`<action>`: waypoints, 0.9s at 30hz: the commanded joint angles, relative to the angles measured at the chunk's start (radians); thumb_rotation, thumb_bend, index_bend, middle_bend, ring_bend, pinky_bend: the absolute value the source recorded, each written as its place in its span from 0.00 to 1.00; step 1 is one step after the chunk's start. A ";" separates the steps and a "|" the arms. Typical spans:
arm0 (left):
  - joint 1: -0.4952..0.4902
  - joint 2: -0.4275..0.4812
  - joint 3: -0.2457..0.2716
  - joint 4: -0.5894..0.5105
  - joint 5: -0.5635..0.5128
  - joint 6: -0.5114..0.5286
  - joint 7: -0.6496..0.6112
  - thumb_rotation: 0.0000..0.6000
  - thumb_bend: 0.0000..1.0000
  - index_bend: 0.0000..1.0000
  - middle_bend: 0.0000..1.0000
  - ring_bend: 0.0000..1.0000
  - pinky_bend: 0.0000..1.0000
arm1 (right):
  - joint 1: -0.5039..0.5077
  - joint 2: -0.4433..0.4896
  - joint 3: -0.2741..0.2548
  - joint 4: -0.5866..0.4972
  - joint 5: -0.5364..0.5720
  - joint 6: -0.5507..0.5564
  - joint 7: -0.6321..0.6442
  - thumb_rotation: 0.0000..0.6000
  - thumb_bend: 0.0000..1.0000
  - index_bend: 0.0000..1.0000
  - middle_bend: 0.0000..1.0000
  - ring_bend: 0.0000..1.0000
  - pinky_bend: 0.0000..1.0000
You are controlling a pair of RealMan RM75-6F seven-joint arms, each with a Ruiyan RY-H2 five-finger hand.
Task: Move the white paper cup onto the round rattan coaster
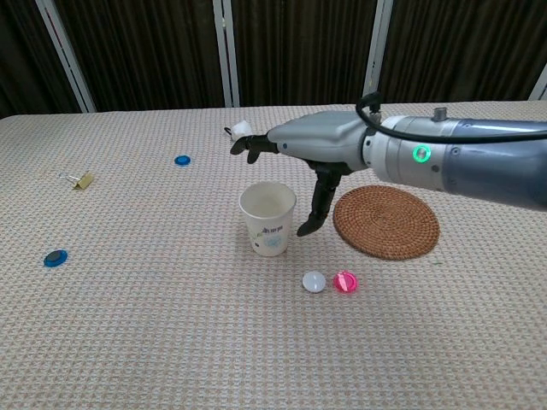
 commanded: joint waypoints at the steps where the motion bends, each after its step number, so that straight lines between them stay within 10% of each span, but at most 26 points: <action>1: 0.001 -0.001 -0.003 0.002 0.001 -0.005 0.001 1.00 0.00 0.00 0.00 0.00 0.00 | 0.041 -0.061 -0.013 0.053 0.082 0.019 -0.070 1.00 0.06 0.07 0.14 0.08 0.09; 13: 0.006 -0.004 -0.016 0.010 0.003 -0.026 0.001 1.00 0.00 0.00 0.00 0.00 0.00 | 0.062 -0.103 -0.030 0.099 0.173 0.054 -0.060 1.00 0.19 0.33 0.41 0.33 0.13; 27: 0.009 -0.005 -0.024 0.012 0.000 -0.047 0.003 1.00 0.00 0.00 0.00 0.00 0.00 | -0.001 0.034 0.030 -0.004 0.210 0.115 0.089 1.00 0.22 0.35 0.43 0.33 0.14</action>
